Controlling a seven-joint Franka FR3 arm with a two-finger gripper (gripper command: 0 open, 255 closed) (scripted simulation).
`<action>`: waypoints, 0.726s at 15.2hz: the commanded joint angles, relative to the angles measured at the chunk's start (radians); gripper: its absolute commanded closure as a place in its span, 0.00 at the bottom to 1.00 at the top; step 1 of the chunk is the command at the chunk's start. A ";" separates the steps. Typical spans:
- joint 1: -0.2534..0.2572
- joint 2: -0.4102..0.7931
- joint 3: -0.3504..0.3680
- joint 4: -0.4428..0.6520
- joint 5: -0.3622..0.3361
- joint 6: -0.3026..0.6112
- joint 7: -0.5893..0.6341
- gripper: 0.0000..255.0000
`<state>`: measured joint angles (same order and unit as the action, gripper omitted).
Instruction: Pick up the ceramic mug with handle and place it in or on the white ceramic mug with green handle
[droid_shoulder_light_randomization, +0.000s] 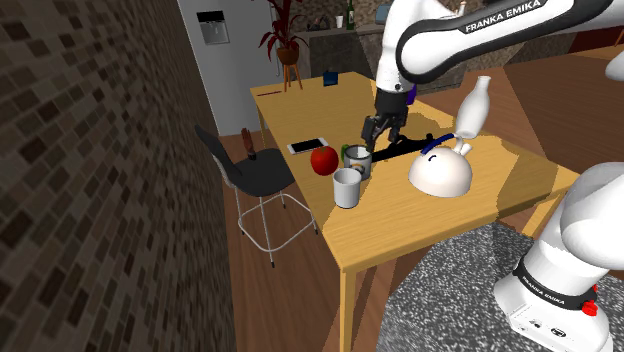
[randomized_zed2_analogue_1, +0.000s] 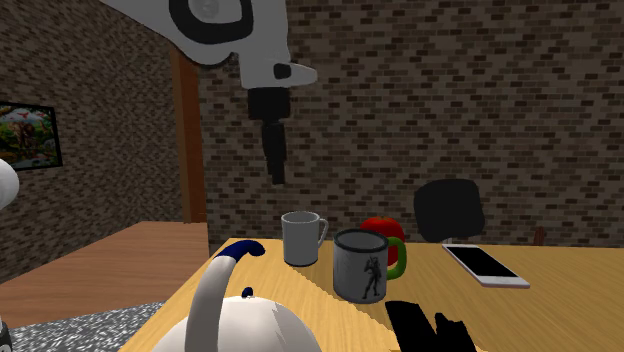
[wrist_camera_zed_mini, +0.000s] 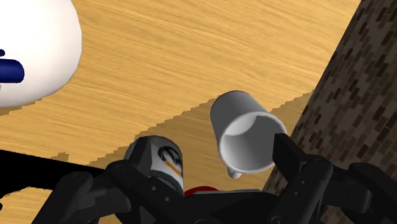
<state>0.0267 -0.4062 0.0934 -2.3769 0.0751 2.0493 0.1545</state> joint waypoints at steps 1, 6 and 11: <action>0.001 0.062 0.003 0.001 0.006 0.055 0.000 0.00; 0.006 0.245 0.013 0.046 0.017 0.178 0.005 0.00; 0.009 0.330 0.018 0.050 0.019 0.253 0.007 0.00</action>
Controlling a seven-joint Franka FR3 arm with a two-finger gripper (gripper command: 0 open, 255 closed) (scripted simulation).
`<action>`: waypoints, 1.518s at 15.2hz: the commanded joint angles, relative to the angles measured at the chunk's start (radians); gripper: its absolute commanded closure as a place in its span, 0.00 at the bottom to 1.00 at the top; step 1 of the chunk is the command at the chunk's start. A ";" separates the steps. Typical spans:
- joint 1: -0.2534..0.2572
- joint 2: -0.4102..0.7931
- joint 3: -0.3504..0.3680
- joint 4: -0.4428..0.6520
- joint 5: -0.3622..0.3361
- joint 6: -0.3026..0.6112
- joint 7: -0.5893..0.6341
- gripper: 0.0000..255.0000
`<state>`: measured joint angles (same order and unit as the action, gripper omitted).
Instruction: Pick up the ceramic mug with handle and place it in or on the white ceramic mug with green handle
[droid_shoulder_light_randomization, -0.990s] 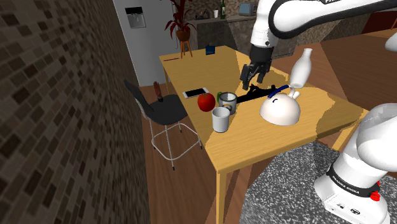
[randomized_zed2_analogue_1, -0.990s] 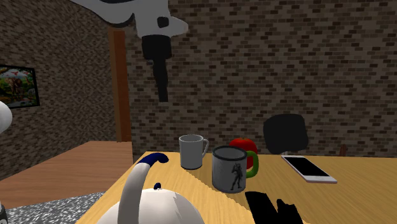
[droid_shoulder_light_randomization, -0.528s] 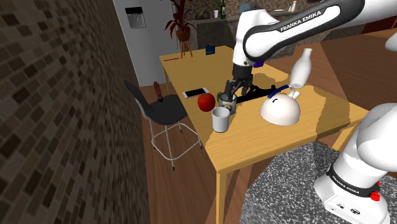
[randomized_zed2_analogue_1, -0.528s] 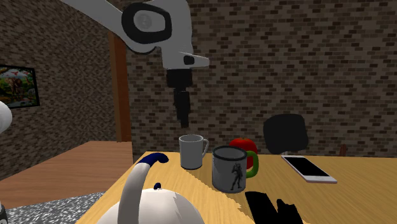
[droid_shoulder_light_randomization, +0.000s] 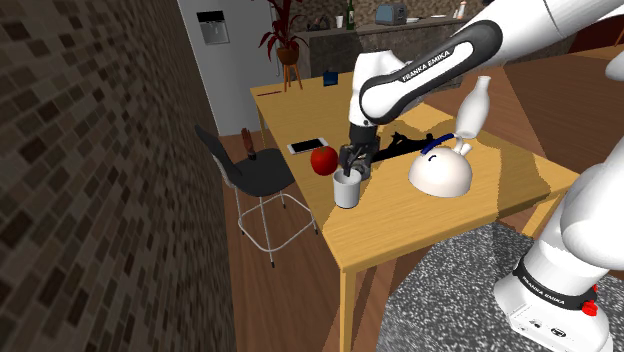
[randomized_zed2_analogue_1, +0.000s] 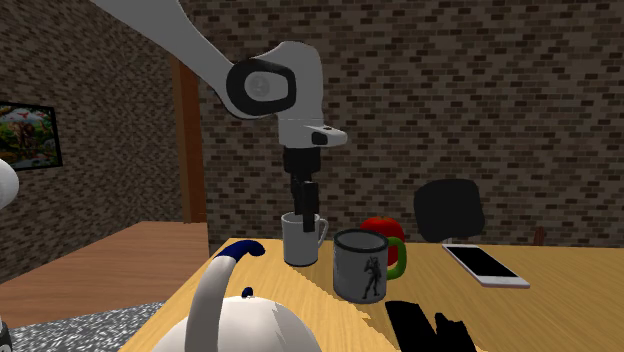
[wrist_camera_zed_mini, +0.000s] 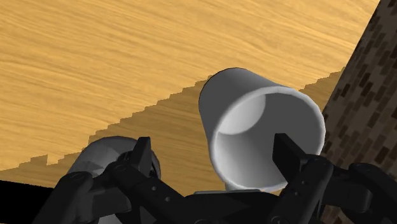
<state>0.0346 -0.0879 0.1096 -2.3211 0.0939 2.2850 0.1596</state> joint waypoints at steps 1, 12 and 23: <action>0.002 0.020 0.002 -0.011 0.000 0.031 0.002 0.00; 0.003 0.052 0.004 -0.027 -0.001 0.080 0.003 0.00; 0.003 0.043 0.004 -0.022 0.000 0.066 0.003 1.00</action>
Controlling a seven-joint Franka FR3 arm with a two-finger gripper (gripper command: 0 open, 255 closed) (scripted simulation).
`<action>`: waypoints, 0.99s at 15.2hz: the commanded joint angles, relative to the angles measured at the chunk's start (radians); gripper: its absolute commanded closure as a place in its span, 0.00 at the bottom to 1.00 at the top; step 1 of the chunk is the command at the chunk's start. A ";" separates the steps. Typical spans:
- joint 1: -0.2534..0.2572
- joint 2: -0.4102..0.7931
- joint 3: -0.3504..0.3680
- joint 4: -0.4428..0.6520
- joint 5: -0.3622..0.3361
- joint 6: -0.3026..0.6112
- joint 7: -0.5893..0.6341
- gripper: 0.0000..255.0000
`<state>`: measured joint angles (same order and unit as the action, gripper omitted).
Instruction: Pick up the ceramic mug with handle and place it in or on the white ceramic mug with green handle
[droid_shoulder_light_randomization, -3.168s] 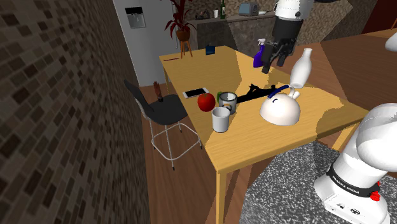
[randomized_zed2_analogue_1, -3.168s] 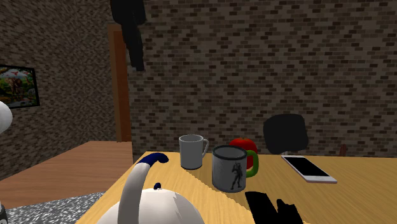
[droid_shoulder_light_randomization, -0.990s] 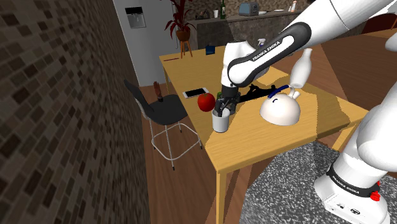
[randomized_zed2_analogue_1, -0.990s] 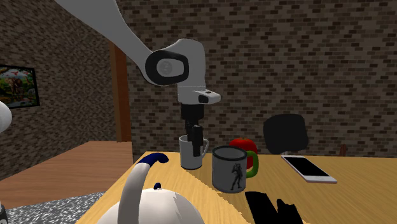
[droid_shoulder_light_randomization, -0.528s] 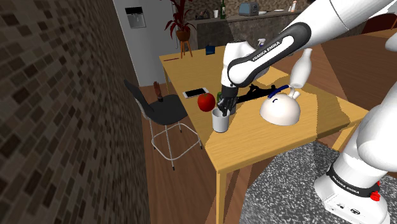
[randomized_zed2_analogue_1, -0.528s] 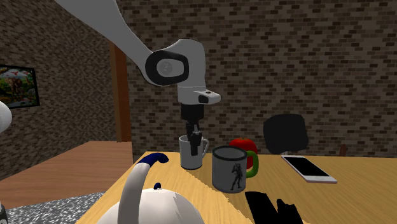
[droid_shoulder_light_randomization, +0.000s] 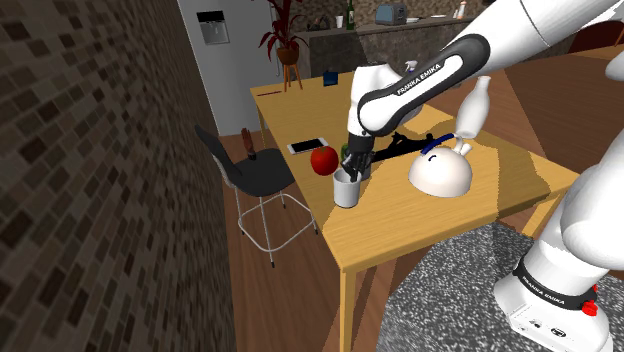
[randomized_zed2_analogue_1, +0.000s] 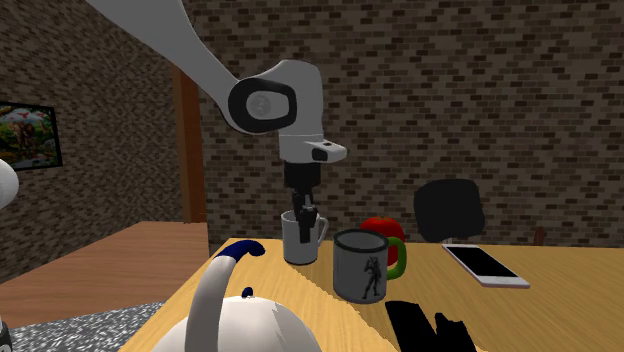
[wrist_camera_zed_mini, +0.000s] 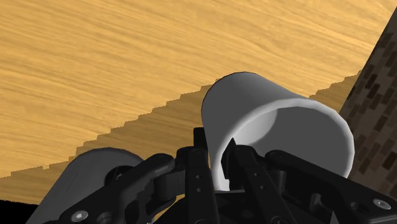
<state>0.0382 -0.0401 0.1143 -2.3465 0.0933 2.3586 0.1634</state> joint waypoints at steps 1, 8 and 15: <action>-0.001 -0.013 -0.001 0.008 0.000 -0.021 0.000 1.00; -0.002 -0.065 -0.003 0.053 0.000 -0.117 0.004 1.00; -0.003 -0.106 -0.005 0.108 -0.001 -0.213 0.008 1.00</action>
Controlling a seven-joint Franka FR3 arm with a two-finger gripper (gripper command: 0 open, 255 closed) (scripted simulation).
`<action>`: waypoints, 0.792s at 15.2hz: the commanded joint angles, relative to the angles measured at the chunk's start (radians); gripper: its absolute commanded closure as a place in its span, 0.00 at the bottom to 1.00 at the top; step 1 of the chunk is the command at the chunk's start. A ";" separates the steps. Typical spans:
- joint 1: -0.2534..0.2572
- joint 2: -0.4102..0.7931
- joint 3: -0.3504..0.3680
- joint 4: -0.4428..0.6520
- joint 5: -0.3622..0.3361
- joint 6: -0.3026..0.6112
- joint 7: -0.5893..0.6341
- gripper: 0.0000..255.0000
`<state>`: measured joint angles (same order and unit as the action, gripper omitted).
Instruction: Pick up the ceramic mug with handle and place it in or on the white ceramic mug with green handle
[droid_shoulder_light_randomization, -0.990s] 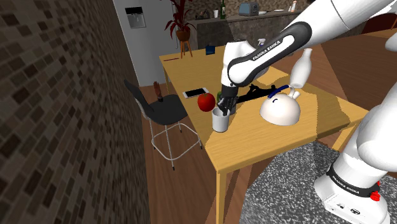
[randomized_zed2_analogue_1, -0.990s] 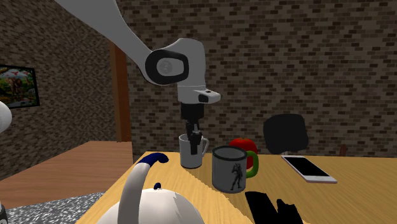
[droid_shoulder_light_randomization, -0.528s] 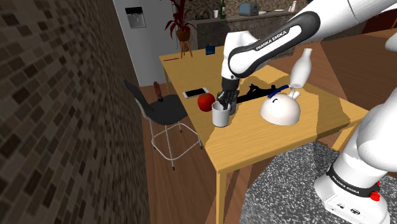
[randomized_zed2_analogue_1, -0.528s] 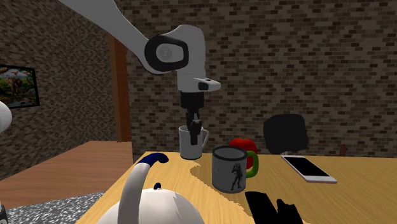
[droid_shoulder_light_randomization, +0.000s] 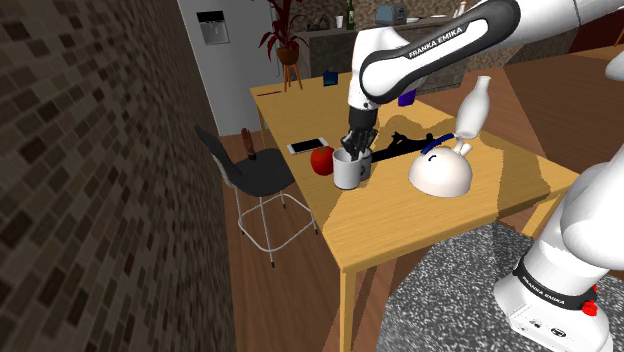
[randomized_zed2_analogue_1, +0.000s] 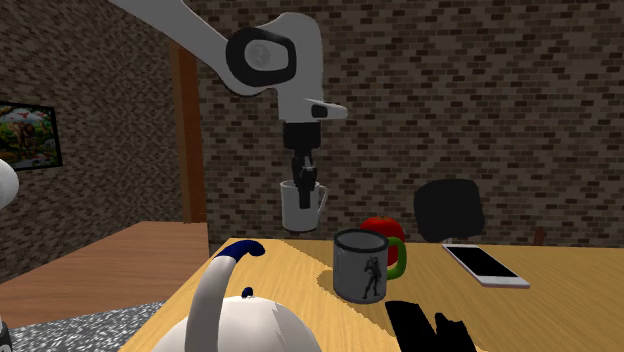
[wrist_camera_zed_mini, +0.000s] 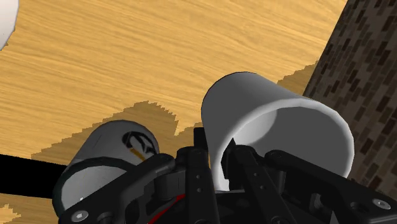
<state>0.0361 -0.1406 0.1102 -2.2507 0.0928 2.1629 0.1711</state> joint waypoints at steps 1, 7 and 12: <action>-0.001 -0.010 -0.001 0.021 -0.001 -0.031 0.000 1.00; -0.002 -0.035 -0.003 0.077 -0.002 -0.113 0.004 1.00; -0.003 -0.050 -0.005 0.130 -0.003 -0.180 0.008 1.00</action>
<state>0.0340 -0.1865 0.1062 -2.1331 0.0898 1.9997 0.1790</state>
